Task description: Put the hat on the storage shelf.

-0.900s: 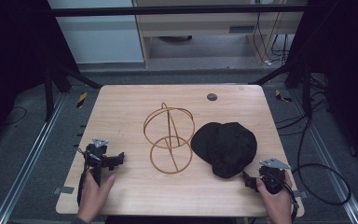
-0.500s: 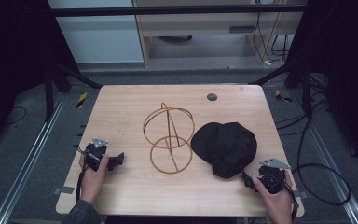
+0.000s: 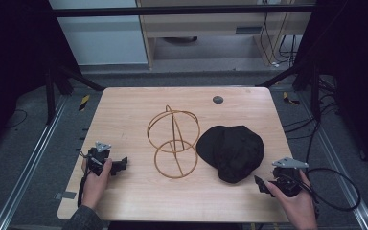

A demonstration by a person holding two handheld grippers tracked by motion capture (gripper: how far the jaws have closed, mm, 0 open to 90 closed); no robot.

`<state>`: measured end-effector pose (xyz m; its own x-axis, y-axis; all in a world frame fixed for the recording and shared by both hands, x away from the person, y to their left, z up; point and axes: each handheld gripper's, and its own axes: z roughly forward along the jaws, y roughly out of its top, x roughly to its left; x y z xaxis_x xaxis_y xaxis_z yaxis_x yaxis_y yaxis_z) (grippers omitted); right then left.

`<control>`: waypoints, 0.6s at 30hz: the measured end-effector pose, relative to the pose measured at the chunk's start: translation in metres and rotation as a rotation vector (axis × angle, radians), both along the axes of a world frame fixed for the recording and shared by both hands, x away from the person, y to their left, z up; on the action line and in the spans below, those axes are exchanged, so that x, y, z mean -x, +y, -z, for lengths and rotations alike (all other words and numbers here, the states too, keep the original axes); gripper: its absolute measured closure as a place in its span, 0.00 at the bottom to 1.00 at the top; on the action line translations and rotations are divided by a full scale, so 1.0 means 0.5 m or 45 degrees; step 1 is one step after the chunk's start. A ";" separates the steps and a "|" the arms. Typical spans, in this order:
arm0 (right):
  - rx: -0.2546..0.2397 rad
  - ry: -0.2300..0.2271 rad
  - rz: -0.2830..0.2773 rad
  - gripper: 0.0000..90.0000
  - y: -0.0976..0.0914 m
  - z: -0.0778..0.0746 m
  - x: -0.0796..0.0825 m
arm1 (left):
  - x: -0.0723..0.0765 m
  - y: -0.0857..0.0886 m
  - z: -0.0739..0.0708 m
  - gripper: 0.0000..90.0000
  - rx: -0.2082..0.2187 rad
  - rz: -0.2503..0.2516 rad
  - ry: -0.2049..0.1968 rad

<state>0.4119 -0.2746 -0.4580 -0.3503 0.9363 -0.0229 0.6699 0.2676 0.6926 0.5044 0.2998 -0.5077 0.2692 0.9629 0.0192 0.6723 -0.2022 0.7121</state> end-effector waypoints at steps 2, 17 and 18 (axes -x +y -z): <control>0.026 -0.003 -0.058 0.14 0.005 -0.035 -0.005 | 0.001 -0.001 0.000 0.00 -0.002 -0.001 0.002; 0.102 0.008 -0.209 0.25 0.051 -0.150 -0.084 | 0.002 -0.004 0.000 0.00 0.001 0.002 -0.002; 0.108 0.015 -0.214 0.26 0.055 -0.152 -0.092 | 0.002 -0.004 0.000 0.00 0.001 0.002 -0.002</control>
<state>0.4577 -0.2470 -0.3820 -0.5022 0.8596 -0.0942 0.6189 0.4334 0.6551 0.5033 0.2979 -0.5079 0.2705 0.9625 0.0188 0.6711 -0.2025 0.7132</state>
